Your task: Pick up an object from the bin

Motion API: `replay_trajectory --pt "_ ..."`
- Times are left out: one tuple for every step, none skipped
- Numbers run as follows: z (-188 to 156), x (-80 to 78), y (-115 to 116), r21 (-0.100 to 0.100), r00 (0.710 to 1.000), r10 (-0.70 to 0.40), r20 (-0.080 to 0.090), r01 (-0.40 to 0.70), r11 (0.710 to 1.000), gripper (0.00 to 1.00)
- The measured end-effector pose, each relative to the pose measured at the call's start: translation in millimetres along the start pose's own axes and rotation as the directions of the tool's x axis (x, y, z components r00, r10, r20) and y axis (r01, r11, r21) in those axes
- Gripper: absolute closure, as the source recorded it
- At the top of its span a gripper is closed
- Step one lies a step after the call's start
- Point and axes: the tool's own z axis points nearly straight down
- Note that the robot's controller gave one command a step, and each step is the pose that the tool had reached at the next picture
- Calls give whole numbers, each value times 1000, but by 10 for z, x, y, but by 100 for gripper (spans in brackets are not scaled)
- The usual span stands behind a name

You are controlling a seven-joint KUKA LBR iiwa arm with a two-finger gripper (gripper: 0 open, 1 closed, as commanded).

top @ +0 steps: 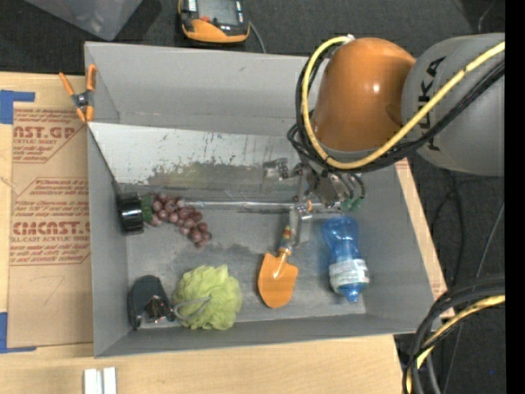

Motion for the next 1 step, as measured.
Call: replay_trajectory --pt "379 330 -235 1 999 42 -7 -42 999 0"
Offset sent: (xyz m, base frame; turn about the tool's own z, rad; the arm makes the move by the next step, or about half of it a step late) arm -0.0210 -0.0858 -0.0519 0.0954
